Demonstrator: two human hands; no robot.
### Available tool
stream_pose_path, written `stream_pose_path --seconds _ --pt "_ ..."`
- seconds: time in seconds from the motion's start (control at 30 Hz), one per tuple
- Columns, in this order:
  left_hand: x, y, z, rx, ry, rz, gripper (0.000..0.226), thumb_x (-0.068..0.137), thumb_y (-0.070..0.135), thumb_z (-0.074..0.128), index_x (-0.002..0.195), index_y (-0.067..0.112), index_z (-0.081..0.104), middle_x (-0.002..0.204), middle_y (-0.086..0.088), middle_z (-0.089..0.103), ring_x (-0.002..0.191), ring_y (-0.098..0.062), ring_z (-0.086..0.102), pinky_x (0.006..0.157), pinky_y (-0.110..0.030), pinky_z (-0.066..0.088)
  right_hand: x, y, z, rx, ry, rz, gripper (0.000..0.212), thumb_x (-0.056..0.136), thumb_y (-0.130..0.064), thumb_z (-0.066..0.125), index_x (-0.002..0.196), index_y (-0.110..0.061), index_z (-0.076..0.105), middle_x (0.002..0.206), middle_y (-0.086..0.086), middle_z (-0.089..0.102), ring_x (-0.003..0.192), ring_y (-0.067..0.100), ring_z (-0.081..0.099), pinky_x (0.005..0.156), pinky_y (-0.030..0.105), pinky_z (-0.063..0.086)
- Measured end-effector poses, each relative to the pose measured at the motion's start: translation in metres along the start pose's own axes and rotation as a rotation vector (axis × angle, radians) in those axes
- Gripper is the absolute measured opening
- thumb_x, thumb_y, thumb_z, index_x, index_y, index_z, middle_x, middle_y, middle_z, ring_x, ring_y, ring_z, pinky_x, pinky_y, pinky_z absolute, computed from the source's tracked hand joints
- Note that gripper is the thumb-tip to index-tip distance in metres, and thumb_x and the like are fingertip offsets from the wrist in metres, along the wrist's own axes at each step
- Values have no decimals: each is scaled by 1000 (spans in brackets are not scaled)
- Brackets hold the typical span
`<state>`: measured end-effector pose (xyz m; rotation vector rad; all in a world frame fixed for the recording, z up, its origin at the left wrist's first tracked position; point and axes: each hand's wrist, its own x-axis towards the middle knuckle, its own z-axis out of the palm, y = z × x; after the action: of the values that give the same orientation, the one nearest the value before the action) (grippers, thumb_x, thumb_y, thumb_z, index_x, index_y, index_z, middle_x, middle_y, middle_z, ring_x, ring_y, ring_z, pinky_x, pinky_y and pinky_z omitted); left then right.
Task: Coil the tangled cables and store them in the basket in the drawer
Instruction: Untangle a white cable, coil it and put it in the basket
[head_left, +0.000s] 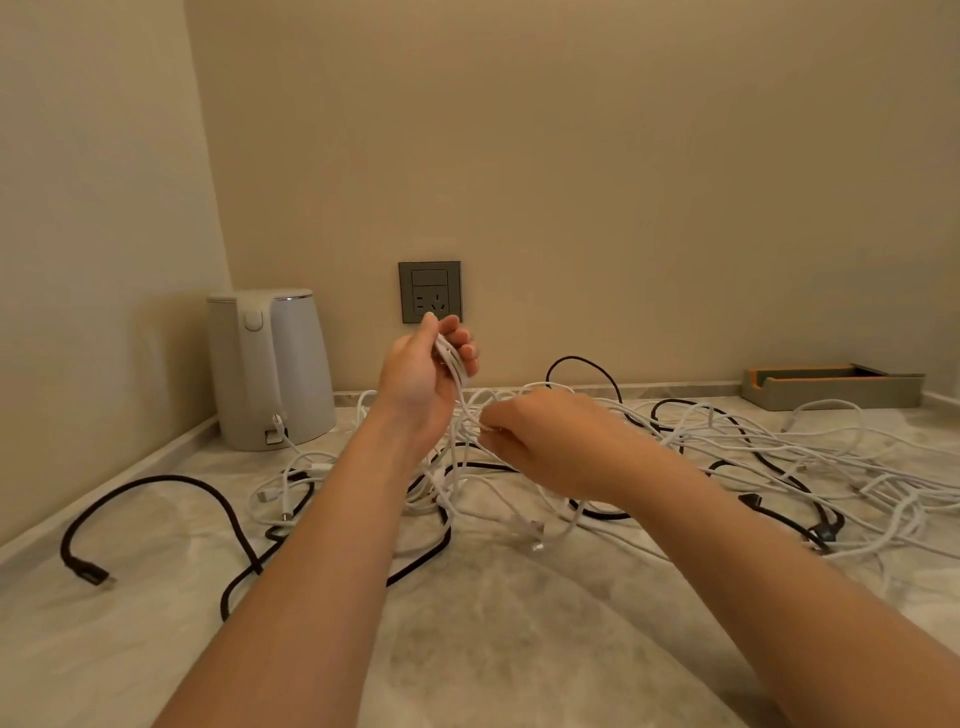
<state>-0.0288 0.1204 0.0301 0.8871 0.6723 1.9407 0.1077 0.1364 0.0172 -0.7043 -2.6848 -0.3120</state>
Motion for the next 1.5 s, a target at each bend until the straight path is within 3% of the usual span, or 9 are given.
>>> stream_pose_path --seconds 0.1,0.27,0.37,0.43,0.77,1.07,1.23,1.37,1.5 --pt "1 -2 -1 144 47 50 33 105 20 29 82 6 49 66 -4 48 44 -7 50 46 -17 45 -2 -3 -11 -5 123 -60 34 99 -30 40 67 -19 40 58 -8 40 53 11 37 53 32 34" --pt "-6 -13 8 518 -29 91 34 105 22 29 83 8 51 62 0 53 45 -2 52 47 -16 44 -3 9 -15 -9 384 -88 31 91 -42 56 76 -16 64 63 -6 61 55 16 55 52 31 47" --pt "-7 -17 8 662 -210 62 38 105 25 28 85 5 54 70 -8 55 61 -15 51 63 -27 42 -3 19 -17 30 562 -106 28 82 -42 60 67 -18 64 56 -14 53 45 0 43 44 16 31" --pt "-10 -18 9 657 -338 -18 38 105 23 28 86 4 56 71 -9 54 59 -13 52 60 -24 45 -4 25 -18 82 623 -90 23 78 -40 64 67 -19 62 58 -18 46 50 -10 35 48 14 25" --pt "-20 -19 15 522 -611 -392 76 95 61 1 86 5 52 60 -4 54 49 -12 50 50 -21 44 -2 51 -11 700 421 42 19 80 -14 74 83 -20 56 65 -2 48 57 10 44 57 30 40" --pt "-23 -23 17 515 -650 -457 65 100 53 11 79 6 51 57 -2 51 45 -9 48 44 -16 42 -4 63 6 963 335 170 30 81 -41 61 68 -14 59 61 2 51 59 10 44 58 22 35" --pt "-23 -22 18 486 -628 -414 49 104 36 21 74 9 49 53 2 46 42 -7 42 41 -15 36 -3 70 15 1032 304 222 79 80 -65 48 85 13 56 75 14 52 73 19 45 75 39 41" --pt "-22 -23 19 447 -618 -377 42 103 29 25 73 11 49 50 4 43 38 -5 38 40 -15 32 -5 76 21 1026 280 292 81 86 -66 43 89 13 63 95 32 61 84 18 56 94 34 42" --pt "-20 -25 16 367 -594 -402 41 103 28 23 73 11 44 47 7 37 34 -2 32 36 -14 30 -3 75 24 1027 333 292 68 84 -58 45 74 6 66 72 12 64 76 13 57 95 43 42"
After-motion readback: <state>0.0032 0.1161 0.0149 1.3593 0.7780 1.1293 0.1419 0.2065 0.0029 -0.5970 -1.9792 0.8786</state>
